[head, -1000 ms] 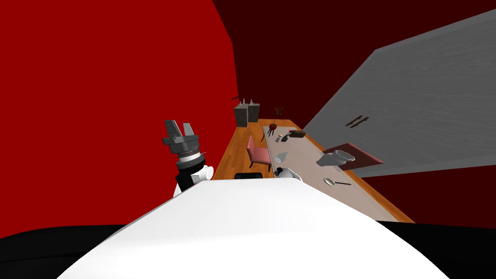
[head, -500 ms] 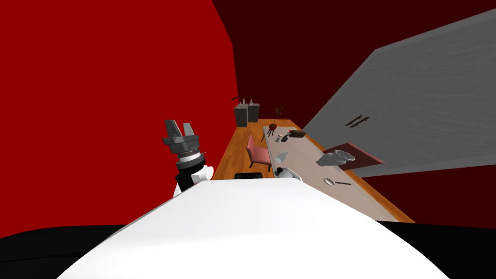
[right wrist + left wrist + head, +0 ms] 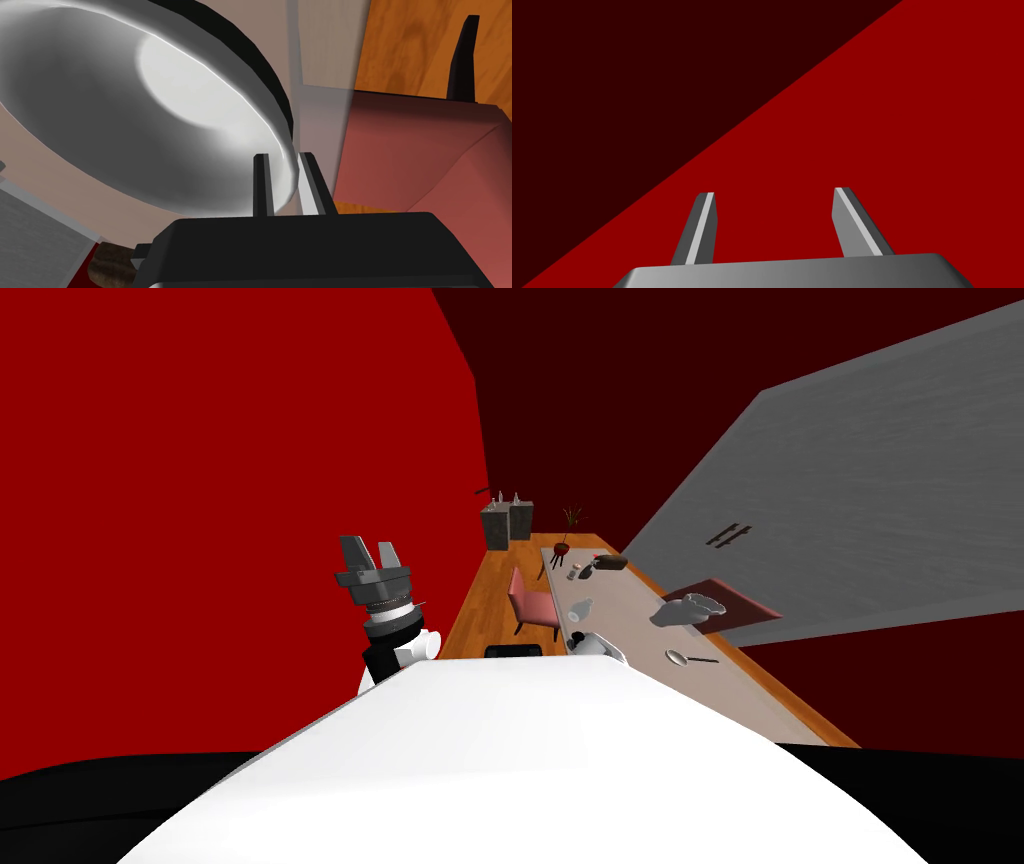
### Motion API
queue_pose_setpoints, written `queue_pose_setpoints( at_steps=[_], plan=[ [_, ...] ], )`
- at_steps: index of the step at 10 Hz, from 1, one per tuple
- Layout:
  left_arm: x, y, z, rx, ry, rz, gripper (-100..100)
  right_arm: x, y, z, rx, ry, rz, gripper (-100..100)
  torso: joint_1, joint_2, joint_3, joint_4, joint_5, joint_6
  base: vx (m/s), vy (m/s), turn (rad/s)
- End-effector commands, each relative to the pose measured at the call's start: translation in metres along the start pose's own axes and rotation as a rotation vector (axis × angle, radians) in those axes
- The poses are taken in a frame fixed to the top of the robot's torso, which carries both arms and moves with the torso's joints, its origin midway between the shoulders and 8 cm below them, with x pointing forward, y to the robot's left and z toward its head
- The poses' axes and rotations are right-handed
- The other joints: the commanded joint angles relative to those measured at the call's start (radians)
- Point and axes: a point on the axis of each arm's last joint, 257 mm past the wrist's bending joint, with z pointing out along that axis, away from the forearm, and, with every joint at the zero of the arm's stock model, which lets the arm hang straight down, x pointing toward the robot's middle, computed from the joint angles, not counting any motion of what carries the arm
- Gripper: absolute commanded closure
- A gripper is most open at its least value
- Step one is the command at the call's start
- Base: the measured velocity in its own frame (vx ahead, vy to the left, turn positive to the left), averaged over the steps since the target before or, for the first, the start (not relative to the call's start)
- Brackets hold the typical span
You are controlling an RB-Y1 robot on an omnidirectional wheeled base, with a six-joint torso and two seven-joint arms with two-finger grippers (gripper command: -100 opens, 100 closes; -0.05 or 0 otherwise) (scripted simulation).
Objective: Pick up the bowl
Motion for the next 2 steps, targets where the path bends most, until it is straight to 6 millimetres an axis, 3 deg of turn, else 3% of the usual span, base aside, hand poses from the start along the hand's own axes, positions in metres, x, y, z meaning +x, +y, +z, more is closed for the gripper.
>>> queue_pose_setpoints(
  at_steps=[1, 2],
  plan=[
    [0.0, 0.0, 0.0, 0.0, 0.0, 0.0, 0, 0.0, 0.0, 0.0, 0.0, 0.0, 0.0, 100, 0.0, 0.0, 0.0, 0.0, 0.0, 0.0, -0.002, 0.008, -0.004],
    [0.0, 0.0, 0.0, 0.0, 0.0, 0.0, 0, -0.0001, 0.0, -0.0004, 0.0, 0.001, -0.001, 0, -0.001, 0.0, 0.0, 0.0, 0.0, 0.0, 0.0, 0.0, 0.0]
  ],
)
